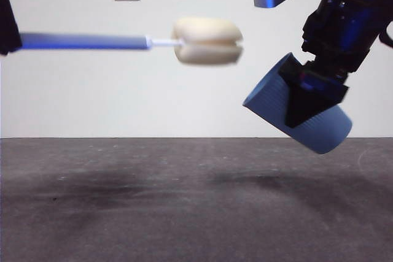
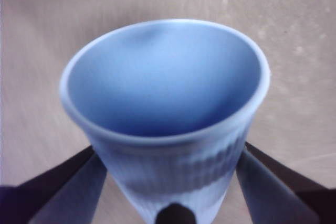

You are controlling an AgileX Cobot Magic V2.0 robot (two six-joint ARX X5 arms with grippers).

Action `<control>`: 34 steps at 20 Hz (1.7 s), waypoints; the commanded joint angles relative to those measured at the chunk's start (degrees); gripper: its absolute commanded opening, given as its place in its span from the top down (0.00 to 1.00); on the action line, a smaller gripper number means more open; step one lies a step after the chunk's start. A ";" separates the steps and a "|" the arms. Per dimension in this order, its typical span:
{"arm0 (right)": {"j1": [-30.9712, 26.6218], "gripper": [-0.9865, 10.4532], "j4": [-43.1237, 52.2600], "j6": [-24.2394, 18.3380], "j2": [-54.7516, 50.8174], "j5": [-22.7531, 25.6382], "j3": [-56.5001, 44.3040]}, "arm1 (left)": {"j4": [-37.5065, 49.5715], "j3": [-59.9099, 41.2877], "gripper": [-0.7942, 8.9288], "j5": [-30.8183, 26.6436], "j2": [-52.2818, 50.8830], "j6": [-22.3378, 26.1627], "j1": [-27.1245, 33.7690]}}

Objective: Pick up the cup brush,pick up the cup,insert the brush into the cup,clean the cup,put the cup brush back,put the cup back to the fixed position on the table

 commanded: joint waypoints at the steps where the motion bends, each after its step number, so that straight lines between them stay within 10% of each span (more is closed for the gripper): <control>1: 2.21 0.93 -0.20 -7.43 0.09 2.78 1.05 | -0.33 -0.50 0.93 0.42 1.88 1.57 -0.94; 13: 10.43 0.93 -3.23 -23.61 0.13 9.09 1.14 | 4.57 -0.50 0.93 0.48 9.92 1.11 -8.35; 21: 17.64 0.93 -3.87 -24.41 2.51 10.32 1.14 | 11.87 -0.48 0.93 0.26 13.40 -4.61 -12.68; 34: 16.85 0.93 -4.39 -24.33 2.49 13.16 1.14 | -5.42 -0.50 0.93 -6.62 4.59 -7.63 -12.52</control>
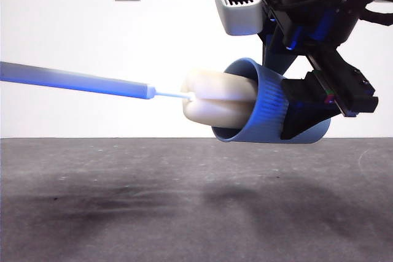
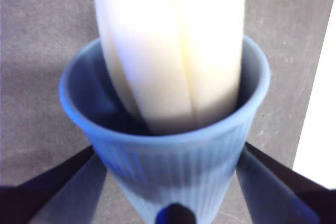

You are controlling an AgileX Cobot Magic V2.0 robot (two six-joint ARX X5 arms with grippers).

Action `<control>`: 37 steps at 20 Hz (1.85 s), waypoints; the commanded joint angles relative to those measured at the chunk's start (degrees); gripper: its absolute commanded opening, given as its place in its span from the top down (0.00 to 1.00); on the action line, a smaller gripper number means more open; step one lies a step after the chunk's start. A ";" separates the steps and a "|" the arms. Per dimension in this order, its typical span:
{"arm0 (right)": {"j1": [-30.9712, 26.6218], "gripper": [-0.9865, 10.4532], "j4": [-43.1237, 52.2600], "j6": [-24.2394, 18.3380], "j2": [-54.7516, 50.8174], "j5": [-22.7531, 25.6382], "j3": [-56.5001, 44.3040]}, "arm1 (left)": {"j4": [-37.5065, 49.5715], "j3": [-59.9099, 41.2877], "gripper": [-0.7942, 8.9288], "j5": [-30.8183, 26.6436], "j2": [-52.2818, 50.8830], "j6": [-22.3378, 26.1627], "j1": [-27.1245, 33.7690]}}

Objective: Pick up the cup brush,pick up the cup,insert the brush into the cup,clean the cup,put the cup brush back,put the cup back to the fixed position on the table

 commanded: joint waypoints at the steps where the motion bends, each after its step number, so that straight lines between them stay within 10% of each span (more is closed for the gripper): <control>1: 0.09 0.93 0.52 0.00 0.39 -0.07 0.17 | 1.73 -0.44 0.93 1.92 1.09 -0.59 -0.11; 10: 0.52 0.93 0.92 0.26 0.39 -0.26 0.17 | 18.23 -0.44 0.93 6.10 11.58 -1.51 -0.31; 15: 0.26 0.93 0.39 4.46 0.37 0.46 0.17 | 10.93 -0.39 0.93 1.20 8.85 -2.86 0.24; 22: -5.99 0.93 -0.15 19.26 -1.57 1.92 0.17 | 0.85 -0.39 0.93 -3.13 -3.87 -9.70 1.42; 26: -10.29 0.93 0.33 36.46 -6.64 1.57 0.17 | 1.75 -0.66 0.93 -6.05 -7.15 -17.51 2.69; 30: -11.34 0.93 1.20 51.28 -15.15 -1.90 0.17 | 18.40 -6.82 0.93 -5.73 -5.70 -29.35 6.80; 37: -11.32 0.93 2.54 58.49 -24.15 -7.89 0.17 | 40.72 -9.31 0.93 -5.77 10.27 -37.24 12.59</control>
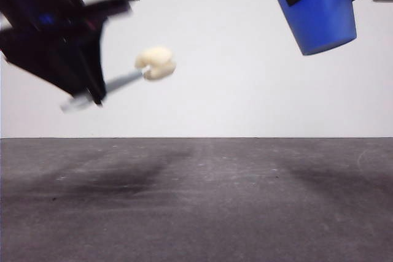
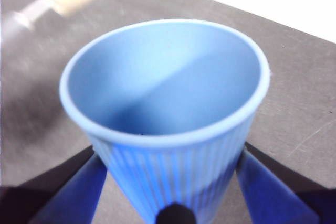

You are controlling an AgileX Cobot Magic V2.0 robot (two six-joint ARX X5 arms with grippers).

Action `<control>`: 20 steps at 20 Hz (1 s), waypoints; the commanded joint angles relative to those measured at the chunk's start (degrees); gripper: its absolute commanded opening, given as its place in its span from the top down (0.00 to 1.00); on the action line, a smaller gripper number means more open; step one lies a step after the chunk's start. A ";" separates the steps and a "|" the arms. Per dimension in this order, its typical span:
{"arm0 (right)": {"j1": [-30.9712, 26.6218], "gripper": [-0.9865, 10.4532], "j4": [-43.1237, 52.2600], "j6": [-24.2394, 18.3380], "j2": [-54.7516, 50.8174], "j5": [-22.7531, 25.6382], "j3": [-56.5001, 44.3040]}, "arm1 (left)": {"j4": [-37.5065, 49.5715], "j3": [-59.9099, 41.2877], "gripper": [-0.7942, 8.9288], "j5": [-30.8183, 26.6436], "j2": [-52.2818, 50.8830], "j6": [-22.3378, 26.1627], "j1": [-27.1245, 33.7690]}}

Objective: Pick up the cup brush,pick up the cup,insert the brush into the cup,clean the cup,put the cup brush back,put the cup back to the fixed position on the table

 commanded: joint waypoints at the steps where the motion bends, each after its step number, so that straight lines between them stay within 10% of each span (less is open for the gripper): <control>1: 0.13 0.93 0.31 2.14 -1.40 -0.17 0.17 | 3.52 -0.33 0.93 0.39 6.43 -2.71 1.09; 15: 0.28 0.93 -1.27 3.76 -2.08 -3.08 0.17 | 12.81 -0.31 0.93 4.72 23.08 -8.59 4.24; 20: 0.17 0.93 -0.42 5.18 -0.59 -4.68 0.17 | 12.94 -0.31 0.48 8.46 23.08 -8.33 4.22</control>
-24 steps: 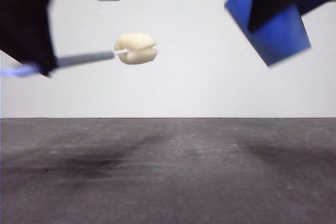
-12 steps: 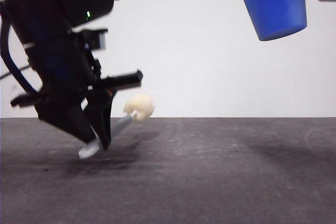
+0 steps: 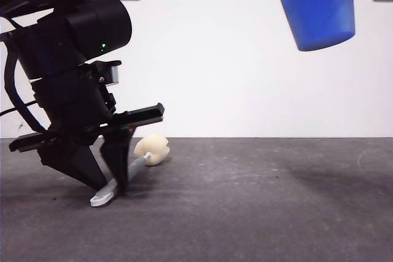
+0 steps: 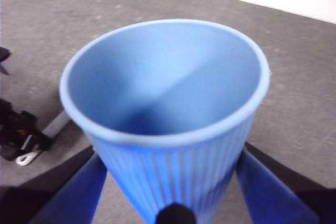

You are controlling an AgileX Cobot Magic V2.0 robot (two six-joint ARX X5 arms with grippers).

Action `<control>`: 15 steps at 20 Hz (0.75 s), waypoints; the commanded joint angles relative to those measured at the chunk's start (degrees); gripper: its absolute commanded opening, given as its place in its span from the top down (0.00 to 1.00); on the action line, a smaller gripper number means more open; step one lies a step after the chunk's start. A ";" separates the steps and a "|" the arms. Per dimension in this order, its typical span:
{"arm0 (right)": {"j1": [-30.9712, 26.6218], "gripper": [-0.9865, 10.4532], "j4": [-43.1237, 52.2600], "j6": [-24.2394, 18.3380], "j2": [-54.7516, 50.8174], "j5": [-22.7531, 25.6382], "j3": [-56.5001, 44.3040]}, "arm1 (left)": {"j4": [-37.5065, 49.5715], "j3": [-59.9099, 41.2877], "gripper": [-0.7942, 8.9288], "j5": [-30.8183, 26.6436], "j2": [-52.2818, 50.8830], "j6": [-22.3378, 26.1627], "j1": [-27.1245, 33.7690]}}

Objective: Pick up the cup brush,pick up the cup,insert the brush into the cup,clean the cup,put the cup brush back,put the cup back to the fixed position on the table

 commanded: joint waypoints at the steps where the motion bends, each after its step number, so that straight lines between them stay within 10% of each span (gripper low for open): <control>1: -0.02 0.93 1.97 0.98 1.86 -0.33 0.15 | 0.33 -0.28 0.49 2.34 0.31 0.07 0.13; 15: -11.91 0.93 44.13 0.74 24.44 -14.58 -15.28 | -11.28 -0.13 0.49 5.18 -19.19 6.73 -0.26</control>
